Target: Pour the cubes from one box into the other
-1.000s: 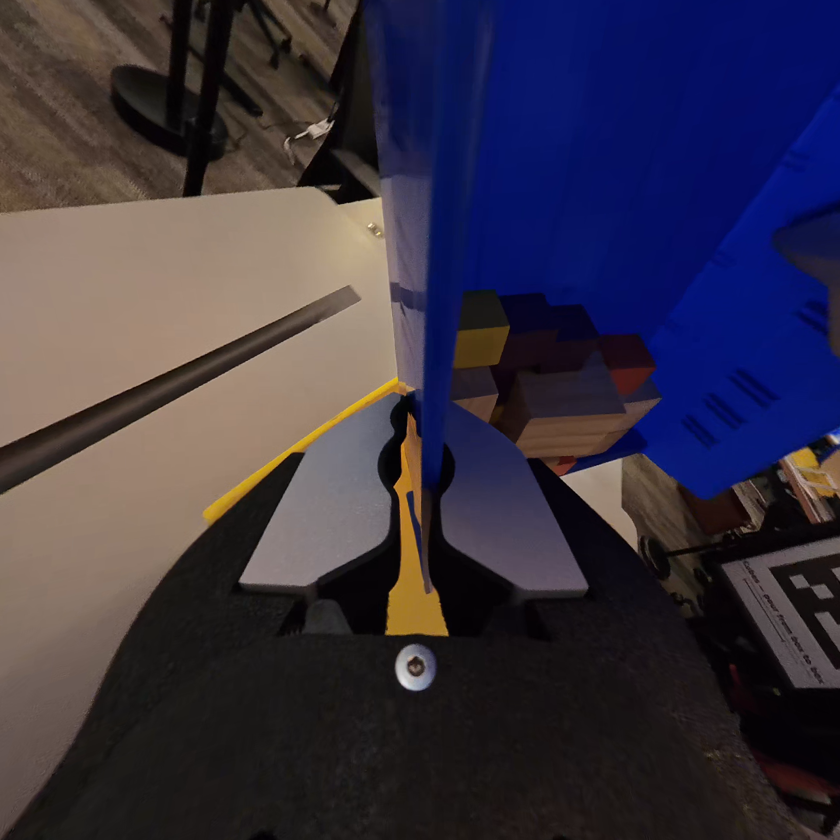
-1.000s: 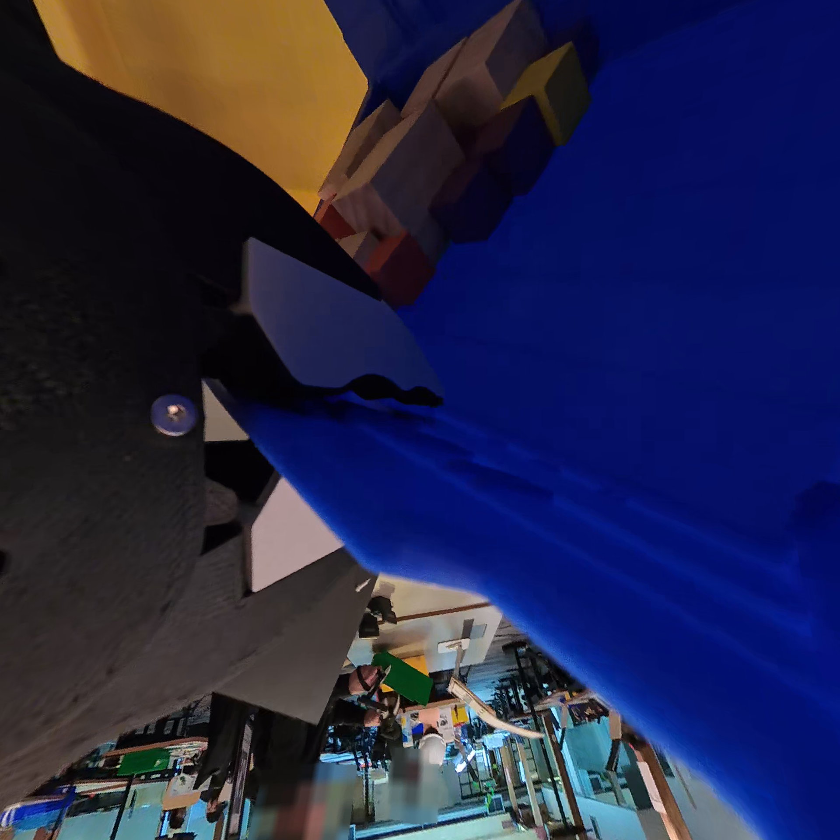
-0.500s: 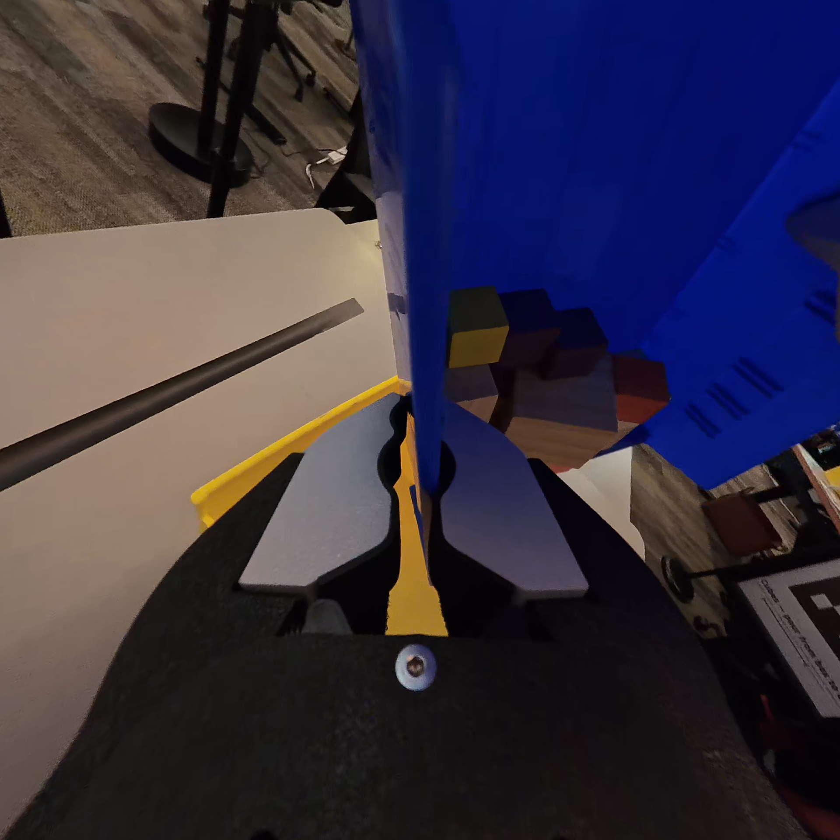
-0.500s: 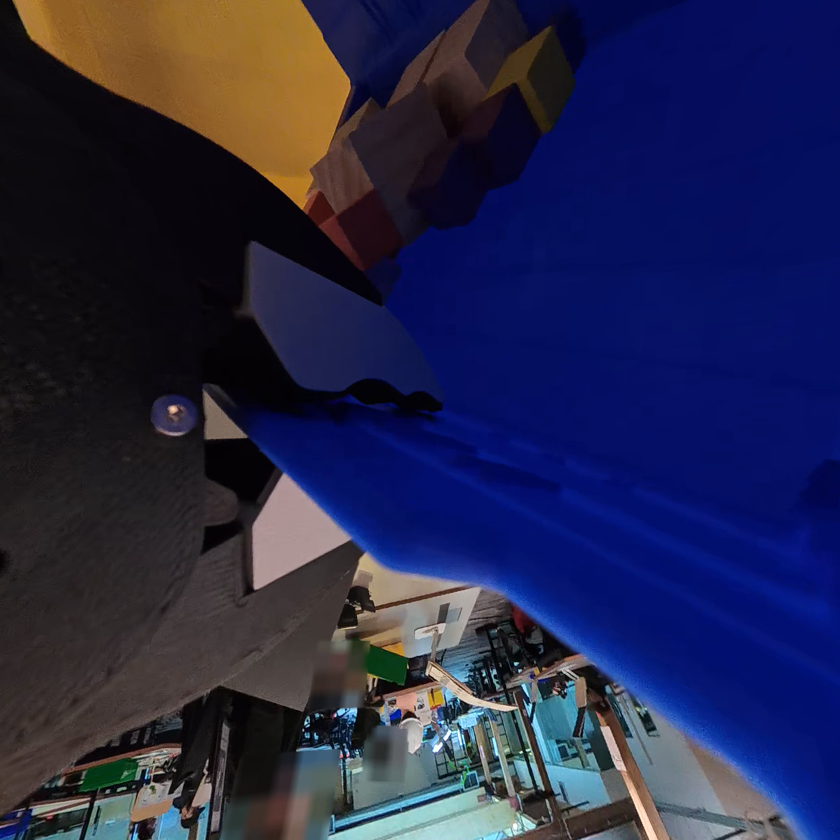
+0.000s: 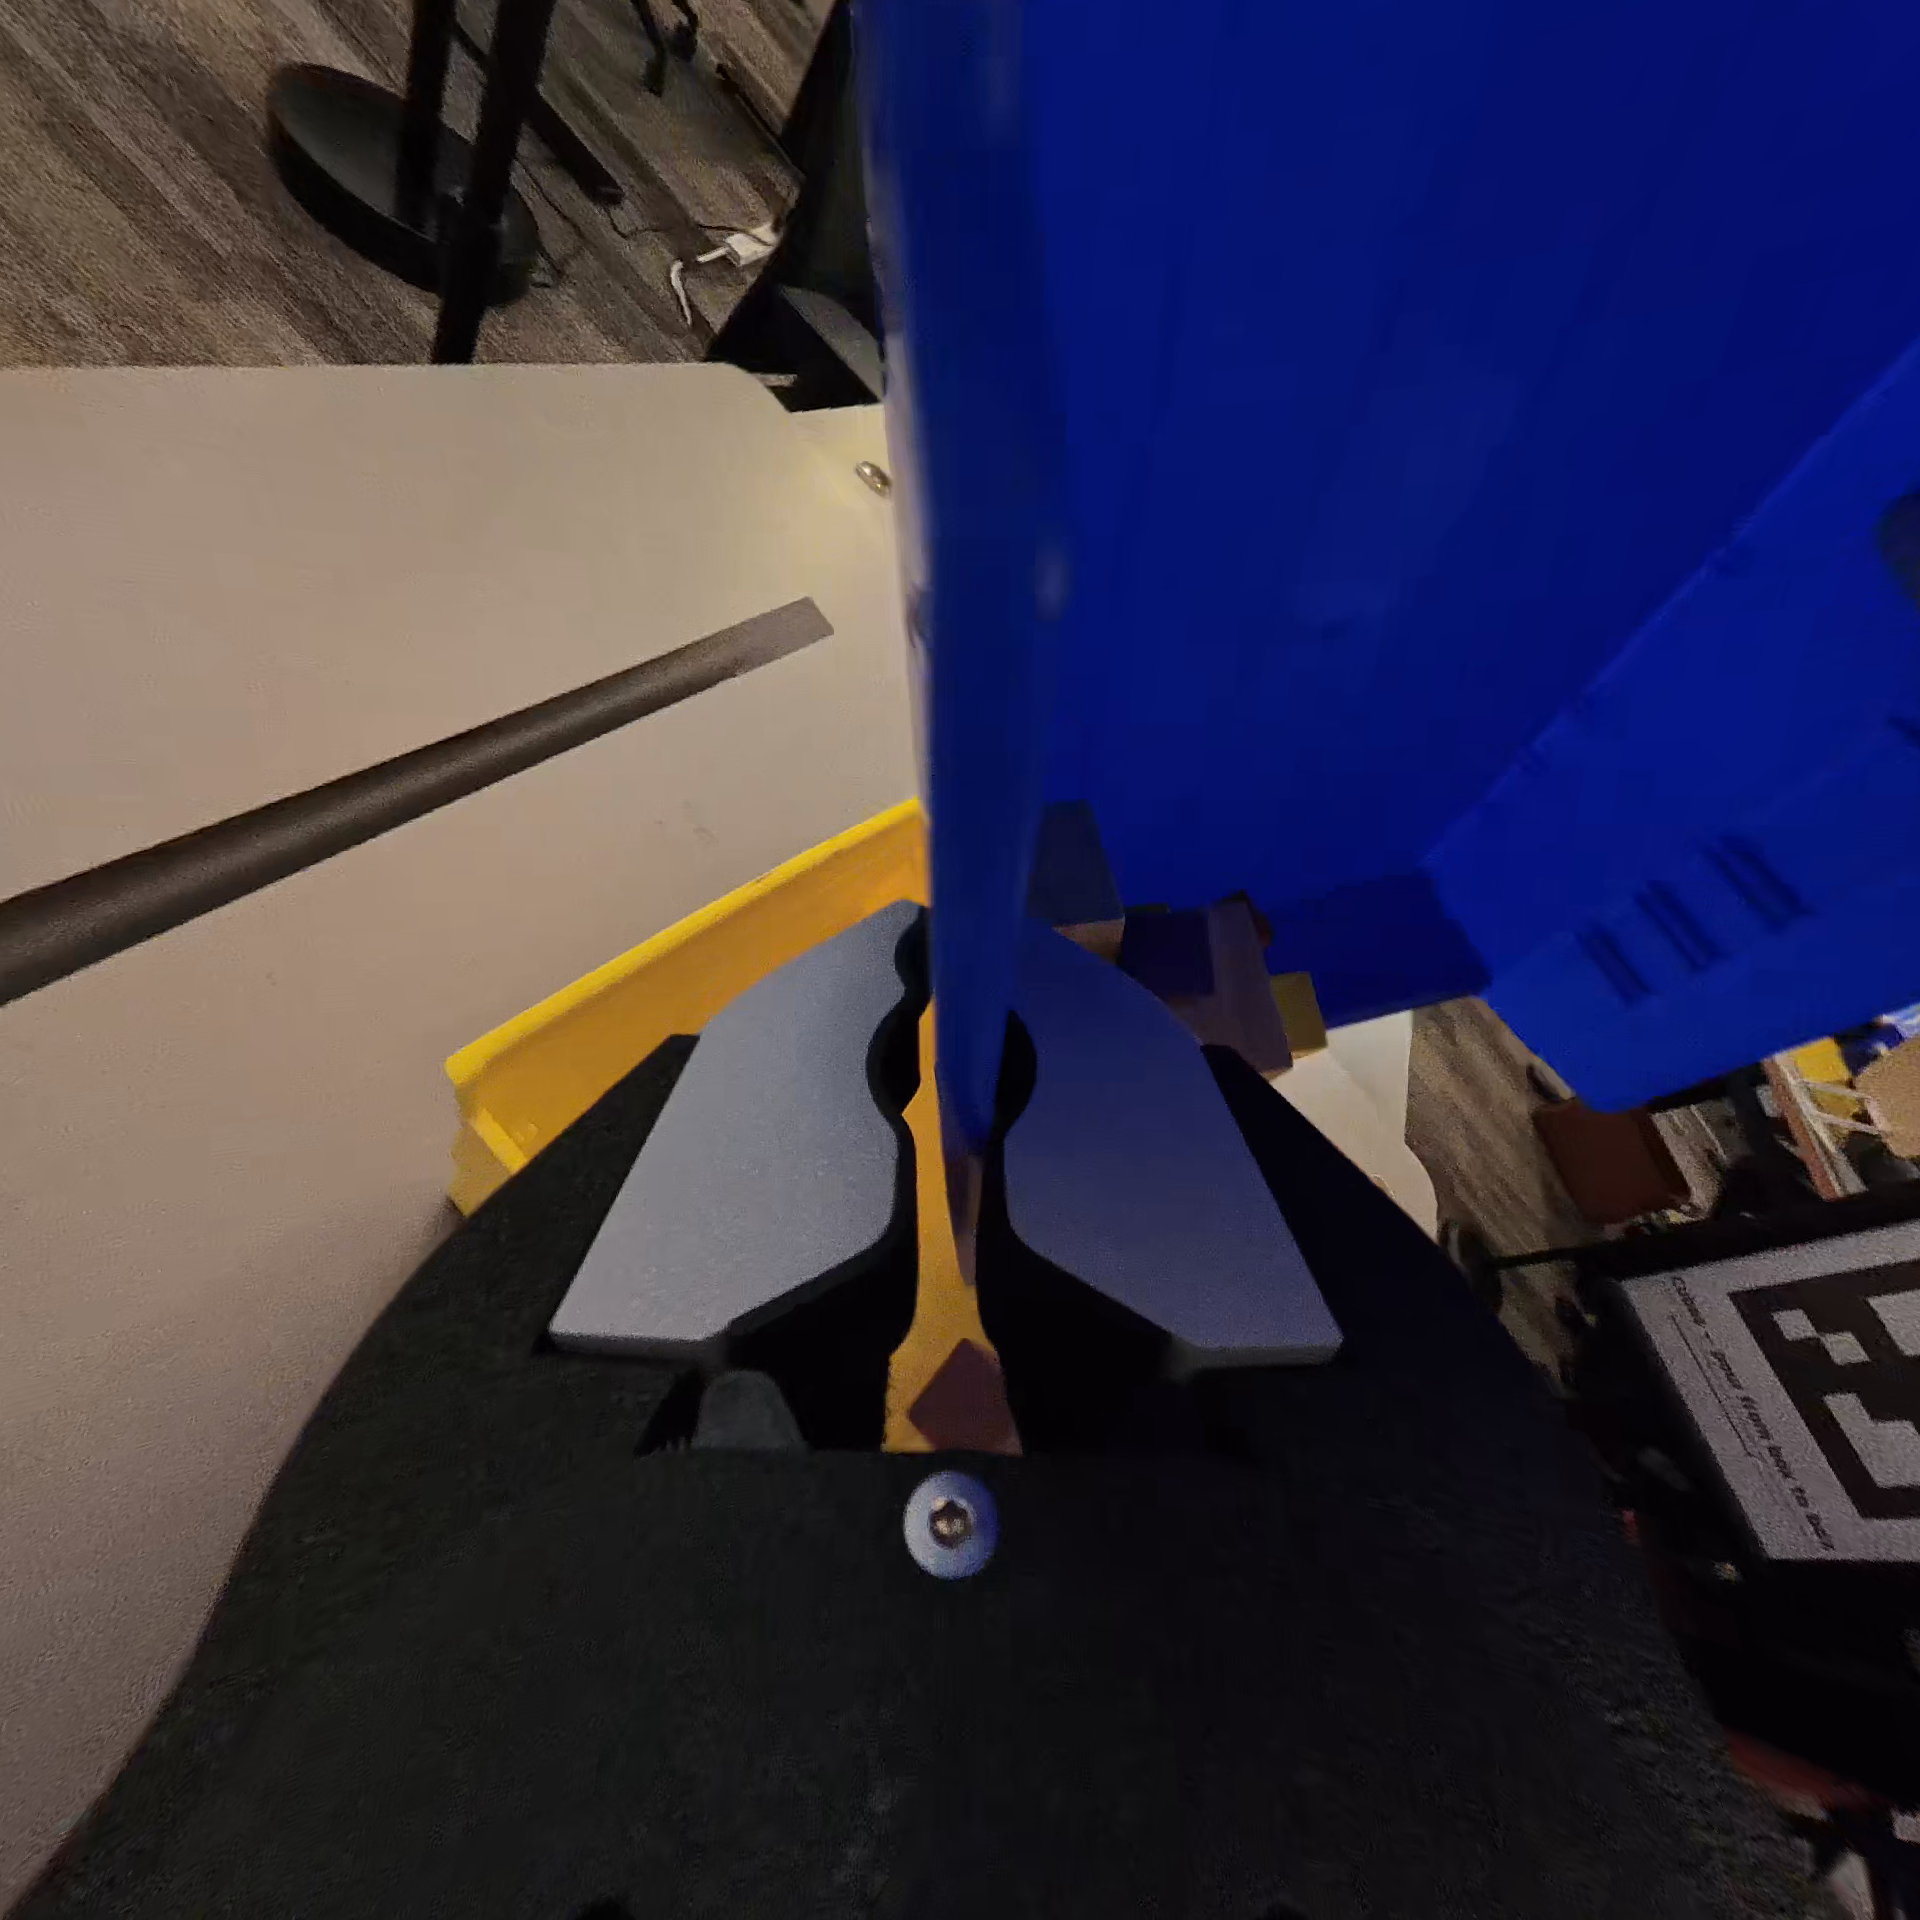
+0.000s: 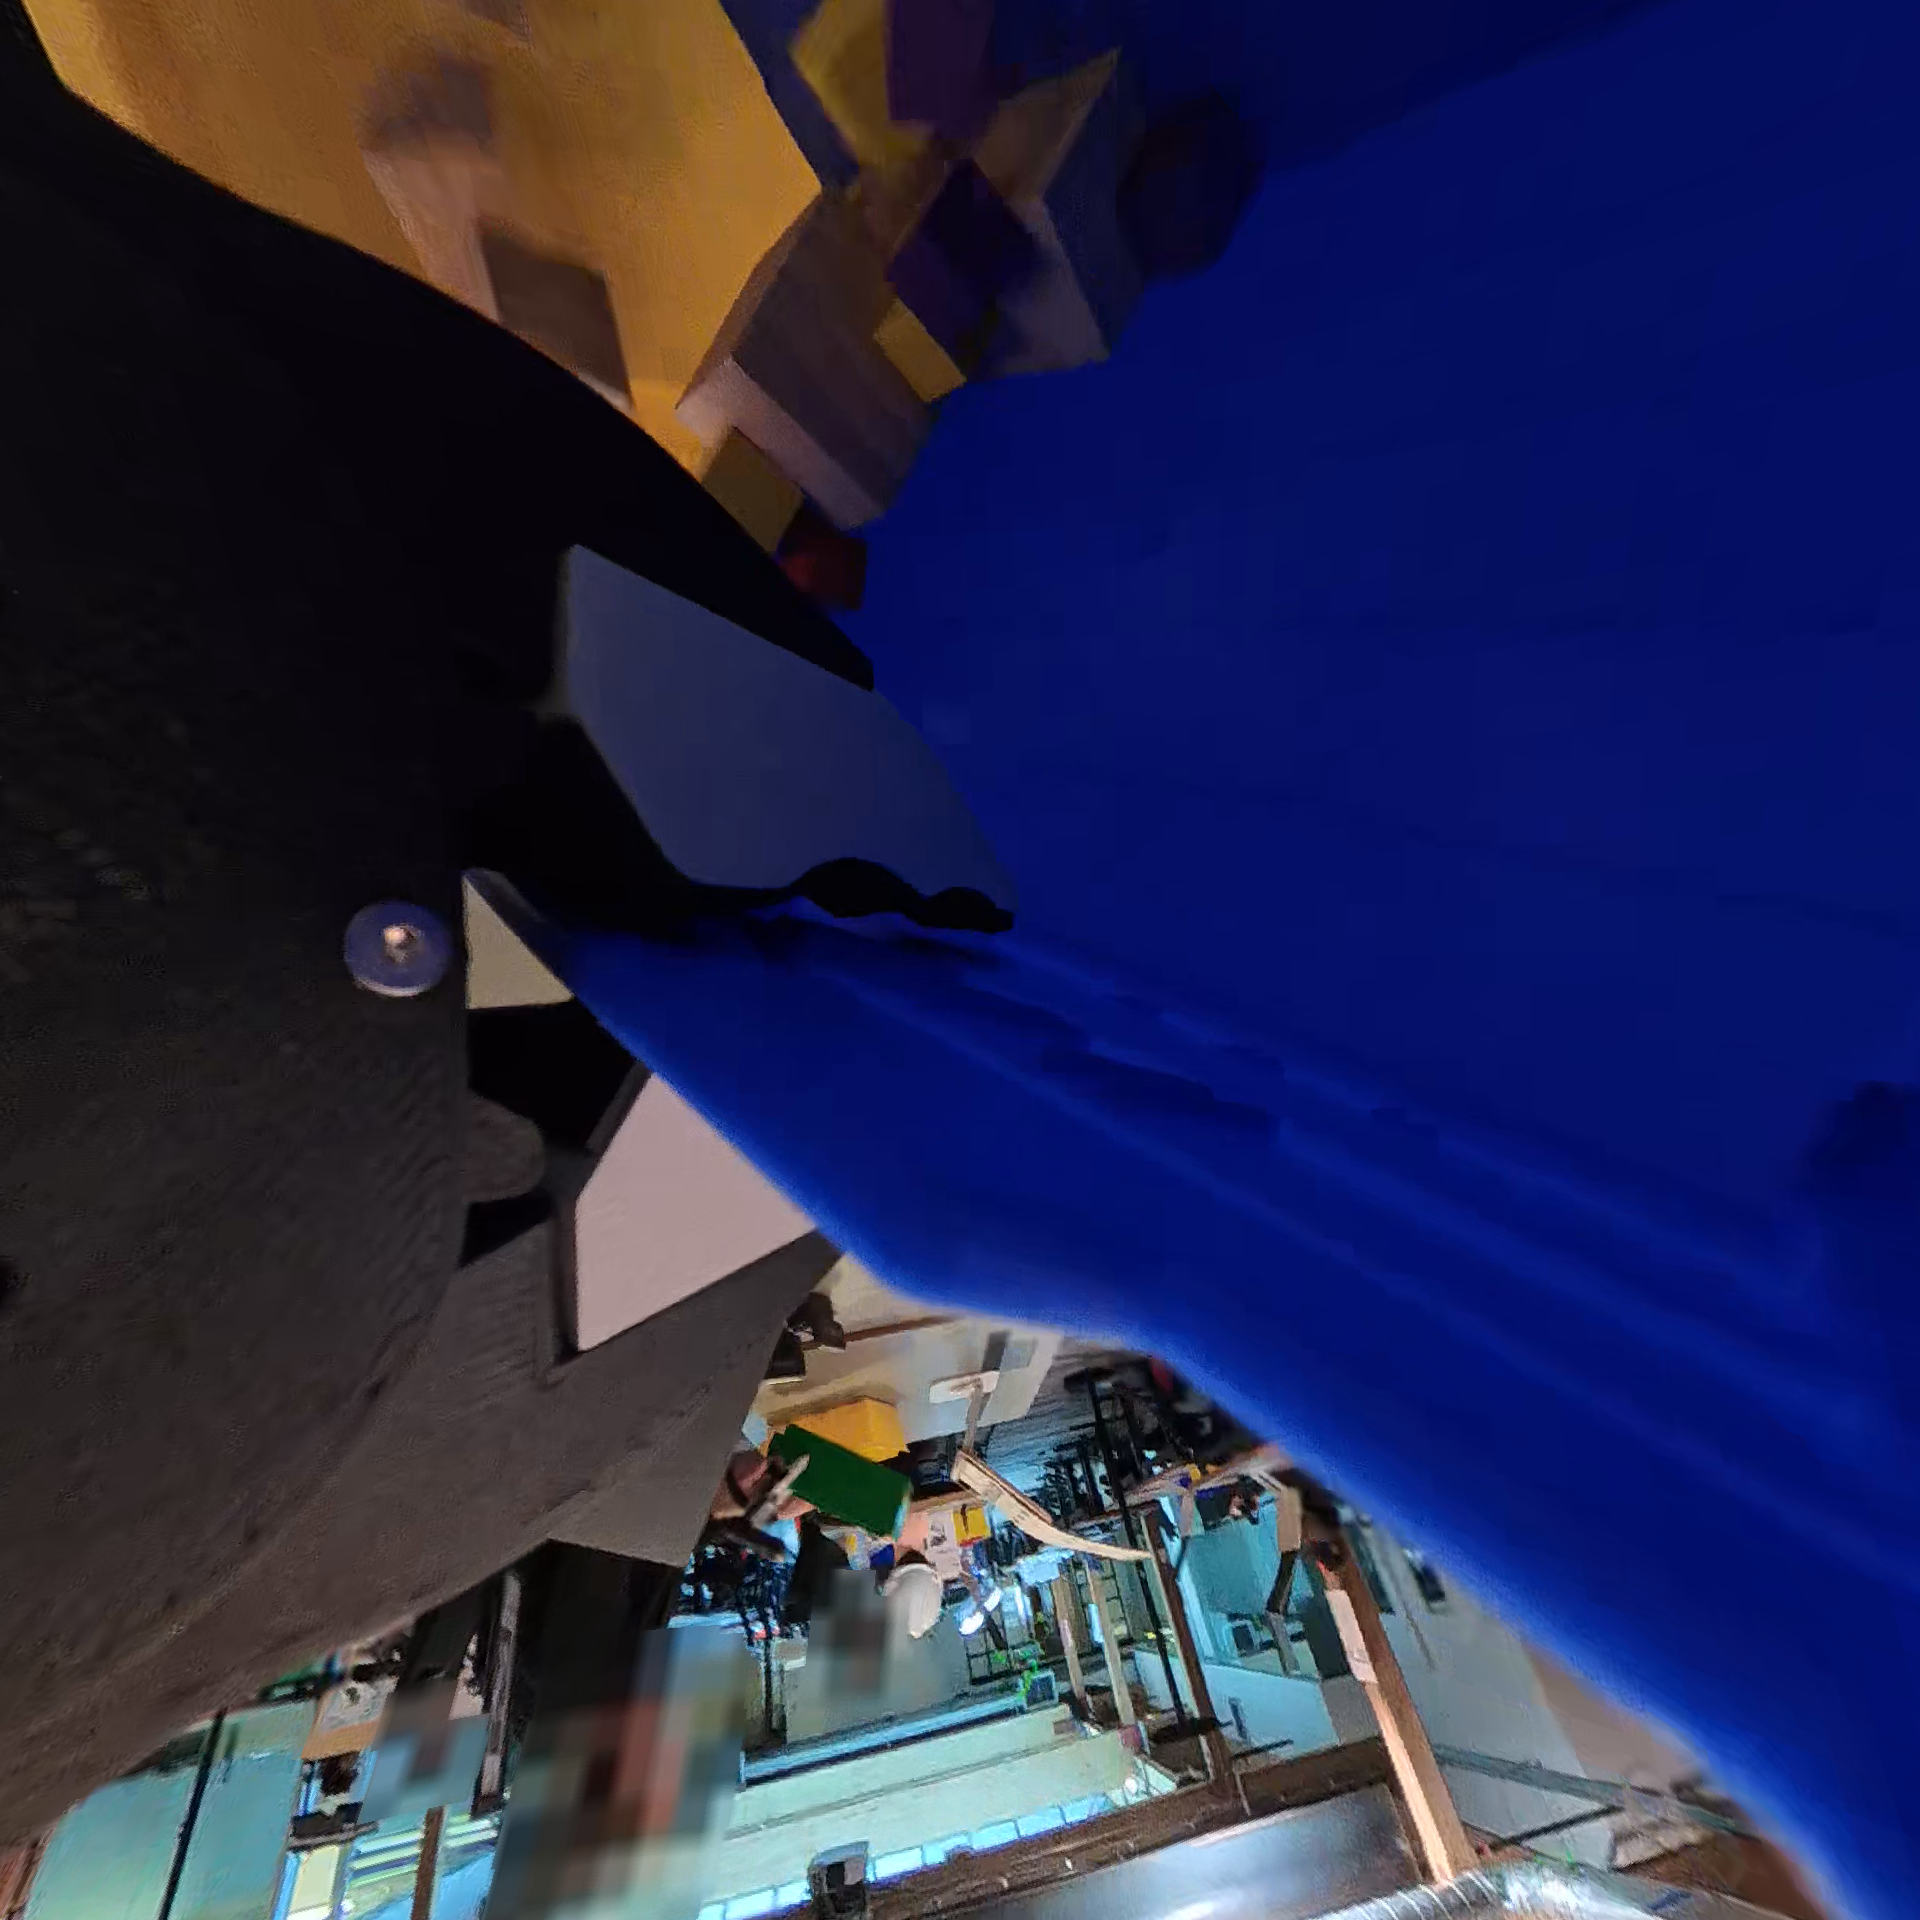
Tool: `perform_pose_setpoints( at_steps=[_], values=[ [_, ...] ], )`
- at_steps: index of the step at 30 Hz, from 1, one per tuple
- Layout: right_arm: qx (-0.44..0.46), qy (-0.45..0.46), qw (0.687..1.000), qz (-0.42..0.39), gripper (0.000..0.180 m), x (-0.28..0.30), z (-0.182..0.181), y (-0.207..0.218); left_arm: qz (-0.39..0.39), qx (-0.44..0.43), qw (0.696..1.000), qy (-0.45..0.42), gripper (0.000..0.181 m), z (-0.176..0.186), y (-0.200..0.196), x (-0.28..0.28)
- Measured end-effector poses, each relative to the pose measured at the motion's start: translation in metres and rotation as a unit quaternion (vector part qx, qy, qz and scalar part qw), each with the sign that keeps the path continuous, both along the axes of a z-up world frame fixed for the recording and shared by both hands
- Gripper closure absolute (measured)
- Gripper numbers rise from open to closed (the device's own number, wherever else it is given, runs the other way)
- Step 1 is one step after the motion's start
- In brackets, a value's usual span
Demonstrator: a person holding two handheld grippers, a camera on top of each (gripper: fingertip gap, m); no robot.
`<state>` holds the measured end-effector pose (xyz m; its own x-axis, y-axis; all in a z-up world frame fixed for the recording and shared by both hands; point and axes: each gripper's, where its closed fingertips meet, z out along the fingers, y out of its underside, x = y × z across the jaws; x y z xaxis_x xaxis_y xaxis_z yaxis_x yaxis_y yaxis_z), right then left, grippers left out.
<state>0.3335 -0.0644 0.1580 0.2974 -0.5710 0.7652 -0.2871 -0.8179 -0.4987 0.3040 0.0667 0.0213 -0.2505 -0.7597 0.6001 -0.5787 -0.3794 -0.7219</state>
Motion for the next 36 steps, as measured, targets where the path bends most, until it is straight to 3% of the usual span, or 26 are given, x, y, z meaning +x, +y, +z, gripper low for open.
perform_pose_setpoints(
  at_steps=[5,9,13,16,20,23,26,29,32,36],
  values=[
    [-0.021,0.002,1.0,0.001,0.164,-0.002,-0.01,0.004,-0.002,-0.003,1.0,0.01,0.175,-0.013,0.0,-0.001],
    [-0.019,-0.045,0.999,0.015,0.166,-0.013,0.007,0.004,0.0,0.004,0.999,-0.035,0.175,0.003,0.0,-0.002],
    [-0.005,-0.026,1.0,0.007,0.164,-0.016,0.008,-0.001,0.006,0.012,0.999,-0.039,0.175,0.012,0.001,-0.006],
    [0.002,-0.094,0.995,0.032,0.165,-0.026,0.032,0.0,0.007,0.037,0.994,-0.098,0.174,0.028,-0.001,-0.011],
    [0.007,-0.033,0.999,0.009,0.165,-0.019,0.012,-0.005,0.0,0.027,0.998,-0.05,0.175,0.018,-0.002,-0.01],
    [0.004,-0.088,0.995,0.039,0.166,-0.025,0.025,0.0,0.01,0.041,0.995,-0.091,0.174,0.023,0.0,-0.011],
    [0.01,-0.04,0.999,0.018,0.165,-0.022,0.013,-0.006,0.001,0.039,0.997,-0.06,0.174,0.02,-0.003,-0.015],
    [0.015,-0.096,0.994,0.044,0.169,-0.033,0.035,-0.004,0.007,0.052,0.991,-0.123,0.174,0.036,-0.002,-0.016],
    [0.013,-0.054,0.998,0.026,0.164,-0.024,0.019,-0.007,0.009,0.044,0.997,-0.067,0.175,0.027,-0.001,-0.015],
    [0.019,-0.118,0.991,0.056,0.166,-0.04,0.04,-0.006,0.015,0.082,0.984,-0.158,0.174,0.04,-0.003,-0.021]
  ],
)
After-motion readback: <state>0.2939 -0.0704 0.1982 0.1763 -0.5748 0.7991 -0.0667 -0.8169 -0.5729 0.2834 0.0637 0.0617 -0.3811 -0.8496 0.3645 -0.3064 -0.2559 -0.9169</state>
